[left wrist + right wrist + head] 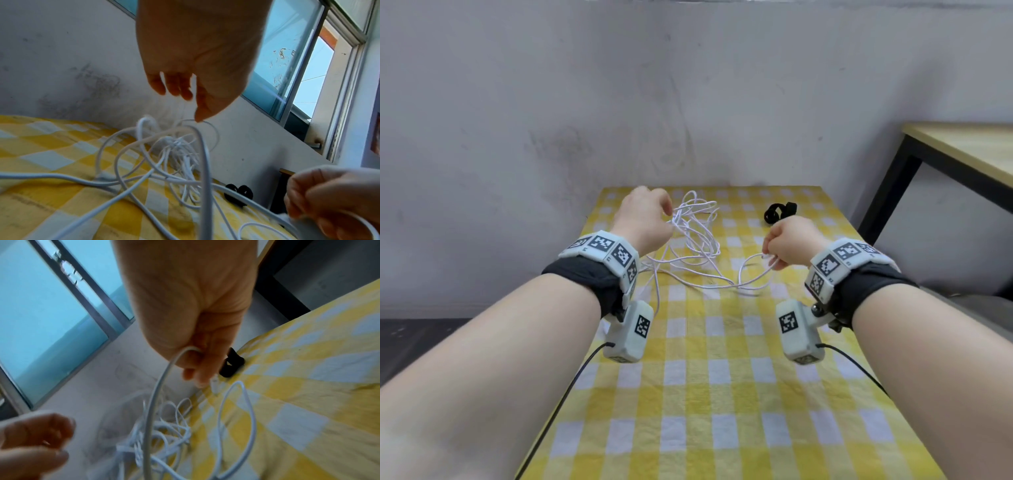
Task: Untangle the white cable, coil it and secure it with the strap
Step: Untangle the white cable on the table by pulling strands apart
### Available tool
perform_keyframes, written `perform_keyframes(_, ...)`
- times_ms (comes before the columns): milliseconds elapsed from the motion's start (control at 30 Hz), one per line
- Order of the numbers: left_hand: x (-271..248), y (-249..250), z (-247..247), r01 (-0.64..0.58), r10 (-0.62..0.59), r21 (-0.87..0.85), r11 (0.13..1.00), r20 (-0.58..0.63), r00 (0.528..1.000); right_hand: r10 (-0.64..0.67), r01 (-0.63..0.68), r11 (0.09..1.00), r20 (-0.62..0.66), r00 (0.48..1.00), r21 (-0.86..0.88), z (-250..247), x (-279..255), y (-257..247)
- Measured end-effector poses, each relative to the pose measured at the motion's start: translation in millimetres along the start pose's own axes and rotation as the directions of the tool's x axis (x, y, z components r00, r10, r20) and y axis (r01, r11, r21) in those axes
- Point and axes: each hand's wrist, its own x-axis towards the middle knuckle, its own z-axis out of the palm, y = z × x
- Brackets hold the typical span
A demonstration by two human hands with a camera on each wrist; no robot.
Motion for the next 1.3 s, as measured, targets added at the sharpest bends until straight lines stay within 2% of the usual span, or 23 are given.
perform_keyframes(33,-2.4,3.1,-0.8,-0.048,0.052,-0.048,0.998,0.094,0.994,-0.018,0.022,0.992,-0.039,0.999,0.123,-3.0,-0.6,-3.2)
perform_keyframes(67,-5.1,5.7,-1.3,-0.069,0.096,-0.12,0.99,0.233,0.968,-0.025,0.043,0.965,-0.074,0.997,0.258,-6.0,-2.8,-6.9)
perform_keyframes(100,-8.5,8.7,-1.6,-0.055,0.127,-0.19,0.98,0.387,0.913,-0.025,0.06,0.92,-0.094,0.995,0.388,-8.8,-5.4,-11.6)
perform_keyframes(167,-15.9,14.4,-0.9,0.004,0.161,-0.252,0.968,0.629,0.761,-0.044,0.1,0.795,-0.107,0.993,0.599,-12.5,-10.2,-22.3)
perform_keyframes(200,-18.5,16.9,0.6,0.014,0.169,-0.252,0.968,0.688,0.706,-0.066,0.126,0.731,-0.115,0.991,0.671,-13.8,-11.8,-27.6)
perform_keyframes(233,-20.5,19.7,2.4,0.006,0.175,-0.243,0.97,0.714,0.678,-0.088,0.152,0.677,-0.126,0.988,0.72,-15.1,-12.7,-32.6)
perform_keyframes(267,-22.0,22.9,3.8,-0.016,0.184,-0.236,0.972,0.711,0.678,-0.111,0.18,0.642,-0.141,0.984,0.745,-16.3,-13.2,-36.7)
perform_keyframes(367,-23.0,32.2,-1.9,-0.081,0.23,-0.256,0.963,0.63,0.741,-0.212,0.289,0.607,-0.2,0.957,0.741,-15.5,-14.6,-45.6)
perform_keyframes(433,-21.2,36.4,-11.6,-0.08,0.269,-0.319,0.944,0.609,0.746,-0.253,0.352,0.607,-0.246,0.936,0.712,-14.3,-15.3,-50.0)
perform_keyframes(567,-23.0,46.6,-36.5,0.045,0.339,-0.515,0.856,0.626,0.702,-0.278,0.399,0.643,-0.286,0.917,0.654,-11.0,-18.1,-63.1)
perform_keyframes(633,-25.7,53.2,-47.5,0.118,0.359,-0.648,0.753,0.555,0.75,-0.279,0.422,0.694,-0.323,0.905,0.583,-11.0,-20.3,-69.4)
perform_keyframes(667,-25.6,55.0,-52.7,0.127,0.343,-0.704,0.698,0.485,0.804,-0.293,0.407,0.706,-0.285,0.913,0.58,-11.9,-23.7,-72.5)
perform_keyframes(733,-23.1,56.9,-62.7,0.124,0.266,-0.794,0.594,0.341,0.902,-0.353,0.281,0.702,-0.023,0.935,0.654,-13.2,-34.0,-79.5)
perform_keyframes(800,-20.1,57.7,-72.8,0.099,0.168,-0.852,0.514,0.214,0.962,-0.421,0.14,0.711,0.258,0.87,0.689,-12.5,-44.8,-85.8)
perform_keyframes(867,-16.4,55.7,-81.9,0.058,0.044,-0.87,0.49,0.091,0.995,-0.438,0.103,0.744,0.365,0.821,0.66,-9.0,-51.4,-91.2)
perform_keyframes(900,-13.9,51.9,-86.2,0.039,-0.035,-0.865,0.5,0.025,0.999,-0.425,0.136,0.781,0.36,0.83,0.609,-7.6,-53.6,-92.2)
perform_keyframes(967,-7.5,36.1,-95.2,0.042,-0.189,-0.844,0.535,-0.072,0.979,-0.395,0.273,0.878,0.271,0.878,0.393,-9.3,-51.0,-87.8)
perform_keyframes(1000,-5.2,26.7,-100.7,0.068,-0.262,-0.837,0.543,-0.091,0.961,-0.379,0.313,0.904,0.208,0.902,0.292,-13.1,-47.3,-83.2)
perform_keyframes(1067,-4.1,6.9,-109.6,0.15,-0.374,-0.818,0.555,-0.084,0.923,-0.318,0.298,0.927,0.054,0.947,0.228,-25.2,-38.6,-73.2)
perform_keyframes(1133,-10.7,-1.5,-113.1,0.268,-0.413,-0.752,0.602,-0.006,0.911,-0.256,0.271,0.931,-0.091,0.962,0.244,-38.5,-34.8,-66.1)
perform_keyframes(1200,-20.0,-2.3,-108.9,0.437,-0.432,-0.611,0.66,0.167,0.886,-0.228,0.254,0.923,-0.122,0.966,0.29,-48.2,-32.7,-64.2)
perform_keyframes(1267,-23.9,-6.3,-101.7,0.529,-0.434,-0.354,0.771,0.316,0.844,-0.235,0.252,0.918,-0.09,0.968,0.308,-50.1,-34.2,-66.0)
perform_keyframes(1300,-22.6,-7.7,-99.0,0.511,-0.432,-0.18,0.84,0.346,0.833,-0.253,0.266,0.919,-0.083,0.964,0.29,-48.9,-35.6,-68.3)
